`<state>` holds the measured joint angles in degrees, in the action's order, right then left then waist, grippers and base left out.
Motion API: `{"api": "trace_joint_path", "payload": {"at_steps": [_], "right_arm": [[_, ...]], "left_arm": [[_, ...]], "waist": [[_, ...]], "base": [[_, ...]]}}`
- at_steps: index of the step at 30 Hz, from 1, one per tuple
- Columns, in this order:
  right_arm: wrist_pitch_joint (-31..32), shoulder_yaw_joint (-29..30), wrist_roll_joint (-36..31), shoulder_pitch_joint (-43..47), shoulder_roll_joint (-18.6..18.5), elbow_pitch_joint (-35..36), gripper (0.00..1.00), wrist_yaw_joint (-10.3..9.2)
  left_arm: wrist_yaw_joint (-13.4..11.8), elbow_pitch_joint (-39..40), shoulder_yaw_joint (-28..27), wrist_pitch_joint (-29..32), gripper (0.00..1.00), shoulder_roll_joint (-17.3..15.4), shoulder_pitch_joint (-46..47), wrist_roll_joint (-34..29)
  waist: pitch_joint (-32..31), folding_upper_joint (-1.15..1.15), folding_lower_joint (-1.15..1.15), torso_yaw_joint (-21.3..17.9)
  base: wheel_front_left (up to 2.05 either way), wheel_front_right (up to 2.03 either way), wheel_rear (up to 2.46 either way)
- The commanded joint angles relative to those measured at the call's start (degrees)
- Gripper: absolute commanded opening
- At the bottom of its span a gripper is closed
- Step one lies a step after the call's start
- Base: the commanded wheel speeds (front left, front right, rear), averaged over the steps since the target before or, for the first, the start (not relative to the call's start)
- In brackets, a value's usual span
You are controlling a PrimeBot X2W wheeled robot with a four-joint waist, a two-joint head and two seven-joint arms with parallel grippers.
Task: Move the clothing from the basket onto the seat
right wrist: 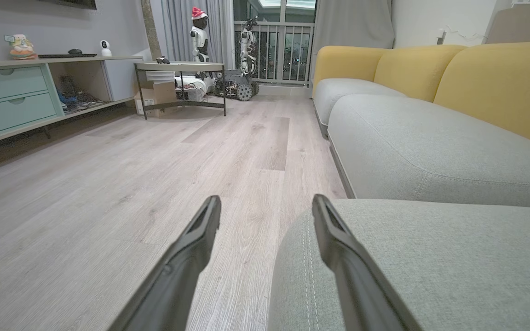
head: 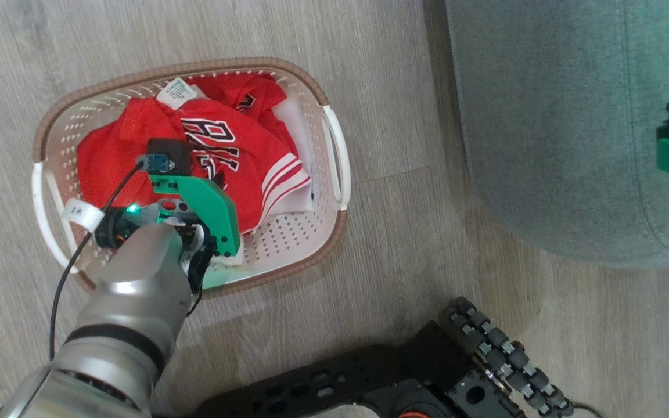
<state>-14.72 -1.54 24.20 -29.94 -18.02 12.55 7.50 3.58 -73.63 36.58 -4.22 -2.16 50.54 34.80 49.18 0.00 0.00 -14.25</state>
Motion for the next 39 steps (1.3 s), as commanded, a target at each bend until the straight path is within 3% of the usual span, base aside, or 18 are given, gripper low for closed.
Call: {"api": "trace_joint_path", "payload": {"at_steps": [1, 12, 19, 26, 39], "right_arm": [[-0.3, -0.5, 0.0, 1.3, -0.6, 1.3, 1.00, -0.01], [-0.3, -1.6, -0.4, 2.5, -0.7, 0.3, 1.00, -0.01], [-0.3, -1.7, -1.3, 5.7, -0.5, -1.4, 1.00, -0.01], [-0.3, -2.0, -2.0, 10.1, -0.3, -2.9, 1.00, -0.01], [-0.3, -3.1, -3.4, 16.3, 1.2, -4.7, 1.00, -0.01]], "left_arm": [[0.2, 0.5, -0.4, -0.9, 0.00, -0.7, -1.2, 0.5], [1.6, 1.3, 1.9, -3.6, 0.00, -0.7, -4.7, 3.6], [2.7, 6.0, 3.6, -9.1, 0.00, -0.7, -10.9, 8.6], [3.2, 11.1, 6.4, -10.7, 0.00, -0.7, -14.8, 8.9], [1.9, 28.7, -2.2, -10.8, 0.00, -2.3, -22.5, 1.4]], "waist": [[-0.6, 0.00, 0.00, 0.1], [-7.4, 0.00, 0.00, 1.5], [-17.7, 0.00, 0.00, 4.1], [-26.7, 0.00, 0.00, 7.7], [-38.7, 0.00, 0.00, 12.8]], "base": [[0.00, 0.00, 0.00], [0.00, 0.00, 0.00], [0.00, 0.00, 0.00], [0.00, 0.00, 0.00], [0.00, 0.00, 0.00]]}}
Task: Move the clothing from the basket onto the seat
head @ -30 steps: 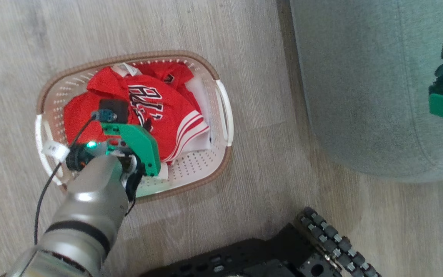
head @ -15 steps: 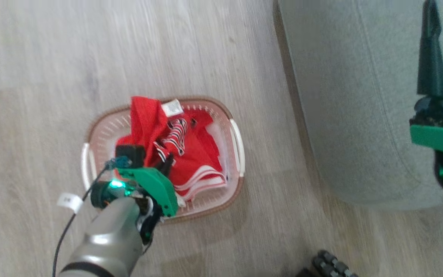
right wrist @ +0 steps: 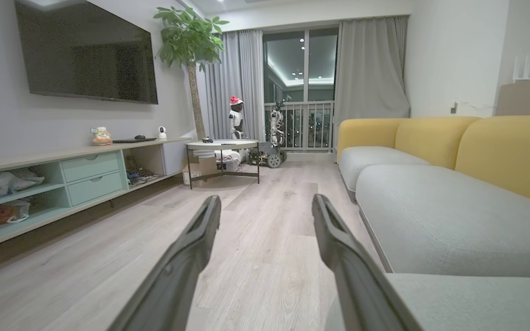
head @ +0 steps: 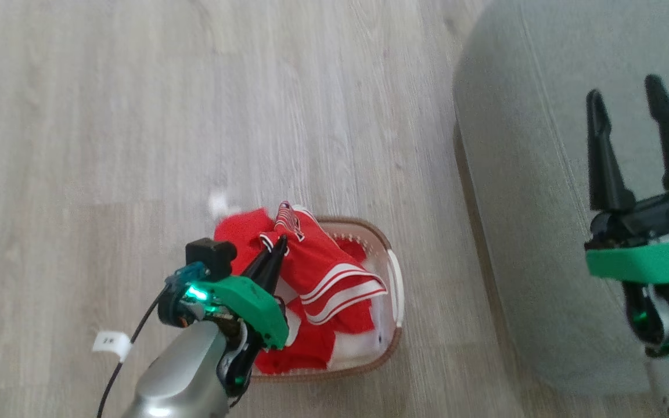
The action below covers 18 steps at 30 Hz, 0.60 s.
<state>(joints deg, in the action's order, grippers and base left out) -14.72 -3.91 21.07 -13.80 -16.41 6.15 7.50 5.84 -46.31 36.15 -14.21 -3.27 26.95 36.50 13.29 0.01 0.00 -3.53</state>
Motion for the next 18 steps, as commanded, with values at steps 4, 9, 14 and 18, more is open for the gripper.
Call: {"api": "trace_joint_path", "payload": {"at_steps": [4, 9, 14, 18], "right_arm": [[-0.3, -1.7, -0.6, 1.8, 0.3, 1.2, 1.00, -0.01], [-0.3, -2.8, -0.9, 3.6, 1.4, 0.3, 1.00, -0.01], [-0.3, -4.7, -0.9, 4.9, 2.1, -0.3, 1.00, -0.01], [-0.3, -6.5, -0.7, 5.9, 2.4, -0.7, 1.00, -0.01]], "left_arm": [[-0.8, 9.1, -4.8, -0.8, 0.00, -2.2, -1.6, -2.9], [-1.6, 18.1, -6.8, -0.8, 0.00, -4.0, -3.7, -5.9], [-1.9, 25.1, -6.2, -0.1, 0.00, -5.2, -2.6, -7.5], [-2.1, 30.6, -5.6, 2.1, 0.00, -6.1, -0.3, -8.4]], "waist": [[-5.8, -0.01, 0.00, 3.1], [-8.5, -0.01, 0.00, 3.8], [-10.2, -0.01, 0.00, 4.1], [-10.7, -0.01, 0.00, 4.2]], "base": [[0.00, 0.00, 0.00], [0.00, 0.00, 0.00], [0.00, 0.00, 0.00], [0.00, 0.00, 0.00]]}}
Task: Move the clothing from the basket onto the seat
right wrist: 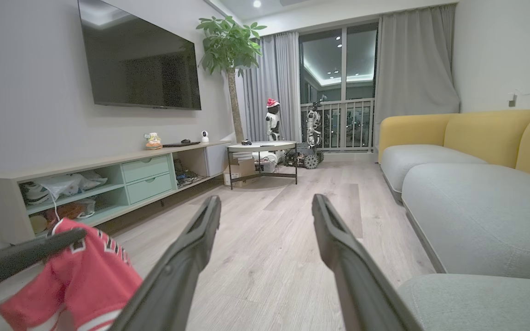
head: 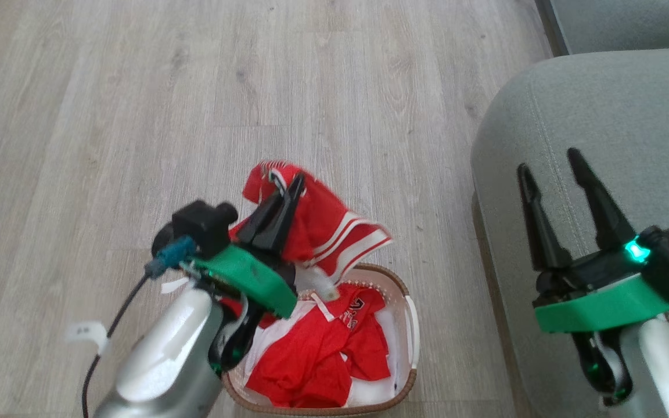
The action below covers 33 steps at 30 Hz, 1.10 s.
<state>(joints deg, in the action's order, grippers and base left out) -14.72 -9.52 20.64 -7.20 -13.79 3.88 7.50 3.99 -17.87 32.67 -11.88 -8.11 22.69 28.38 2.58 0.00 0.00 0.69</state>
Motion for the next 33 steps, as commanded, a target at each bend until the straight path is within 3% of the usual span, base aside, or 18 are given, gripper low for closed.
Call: {"api": "trace_joint_path", "payload": {"at_steps": [1, 8, 17, 26, 33], "right_arm": [[-0.3, -1.4, -0.2, -0.5, -0.2, 1.5, 1.00, -0.01], [-0.3, -3.9, 0.3, 0.2, -0.5, 0.8, 1.00, -0.01], [-0.3, -8.2, 1.8, -0.1, -1.5, 2.1, 1.00, -0.01], [-0.3, -21.1, 5.3, -3.6, -4.6, 1.3, 1.00, -0.01], [-0.3, -29.1, 3.9, -8.6, -3.9, -5.8, 1.00, -0.01]], "left_arm": [[-0.3, 3.4, -2.0, 0.4, 0.00, -1.3, 4.6, -0.4], [-0.9, 8.2, -2.0, 3.8, 0.00, -1.2, 10.9, -1.3], [-1.5, 8.8, -2.1, 5.1, 0.00, -1.0, 13.4, -1.2], [-1.2, 7.2, -1.6, 4.9, 0.00, -0.6, 13.9, -0.6], [-0.4, 5.8, -0.2, 5.4, 0.00, 0.4, 15.0, 0.0]], "waist": [[-0.1, 0.00, 0.00, 0.0], [-0.5, 0.00, 0.00, -0.1], [-0.4, 0.00, 0.00, -1.7], [-1.0, 0.00, 0.00, -1.7], [-1.6, 0.00, 0.00, 0.4]], "base": [[0.00, 0.00, 0.00], [0.00, 0.00, 0.00], [0.00, 0.00, 0.00], [0.00, 0.00, 0.00], [0.00, 0.00, 0.00]]}}
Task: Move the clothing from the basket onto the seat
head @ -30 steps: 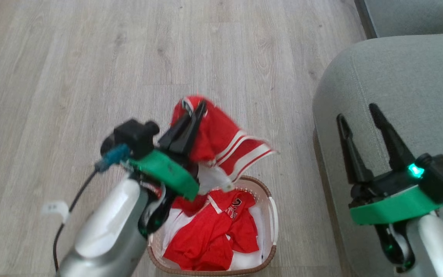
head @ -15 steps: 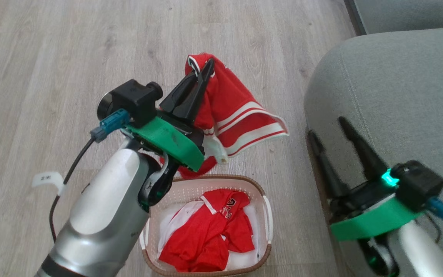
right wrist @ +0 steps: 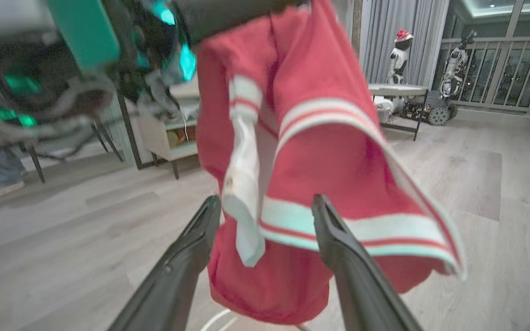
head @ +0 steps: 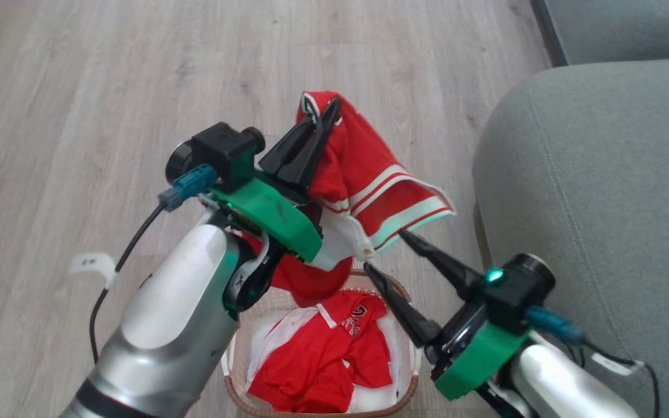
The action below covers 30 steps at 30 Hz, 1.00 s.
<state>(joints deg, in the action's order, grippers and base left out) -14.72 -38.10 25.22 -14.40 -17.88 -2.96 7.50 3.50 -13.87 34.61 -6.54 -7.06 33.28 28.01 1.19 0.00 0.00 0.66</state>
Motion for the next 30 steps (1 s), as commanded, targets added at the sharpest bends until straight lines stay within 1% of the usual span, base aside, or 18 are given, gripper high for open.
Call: {"api": "trace_joint_path", "payload": {"at_steps": [1, 4, 8, 16, 20, 29, 30], "right_arm": [[-0.3, -1.3, -1.4, -2.0, 0.3, -0.7, 1.00, -0.01], [-0.3, -2.2, -3.0, -3.6, 1.5, -5.4, 1.00, -0.01], [-0.3, -2.2, -4.6, -5.9, 3.4, -9.2, 1.00, -0.01], [-0.3, 1.4, -7.0, -8.5, 7.1, -13.2, 1.00, -0.01], [-0.3, 2.8, -6.5, -9.4, 9.1, -16.3, 1.00, -0.01], [-0.3, 3.5, -5.8, -11.3, 10.7, -18.7, 1.00, -0.01], [-0.3, 3.5, -5.6, -11.4, 10.7, -18.7, 0.95, -0.01]], "left_arm": [[0.2, 1.7, -1.9, 0.2, 0.00, -0.5, 4.5, 0.5], [0.6, 1.9, -0.8, 0.6, 0.00, 0.1, 4.6, 0.9], [1.3, 2.4, 0.7, 1.5, 0.00, 0.8, 4.7, 1.6], [2.0, 1.9, 3.1, 2.4, 0.00, 1.9, 5.8, 2.6], [1.9, 1.6, 3.7, 2.2, 0.00, 2.5, 6.3, 3.2], [1.6, 1.4, 4.4, 1.9, 0.00, 2.9, 6.3, 3.9], [1.6, 1.4, 4.4, 1.9, 0.00, 2.9, 6.3, 4.0]], "waist": [[-0.4, 0.00, 0.00, 0.8], [-0.8, 0.00, 0.00, 2.0], [-1.2, 0.00, 0.00, 3.5], [-1.5, 0.00, 0.00, 6.1], [-1.4, 0.00, 0.00, 6.7], [-1.1, 0.00, 0.00, 6.8], [-1.1, 0.00, 0.00, 6.8]], "base": [[0.00, 0.00, 0.00], [0.00, 0.00, 0.00], [0.00, 0.00, 0.00], [0.00, 0.00, 0.00], [0.00, 0.00, 0.00], [0.00, 0.00, 0.00], [0.00, 0.00, 0.00]]}}
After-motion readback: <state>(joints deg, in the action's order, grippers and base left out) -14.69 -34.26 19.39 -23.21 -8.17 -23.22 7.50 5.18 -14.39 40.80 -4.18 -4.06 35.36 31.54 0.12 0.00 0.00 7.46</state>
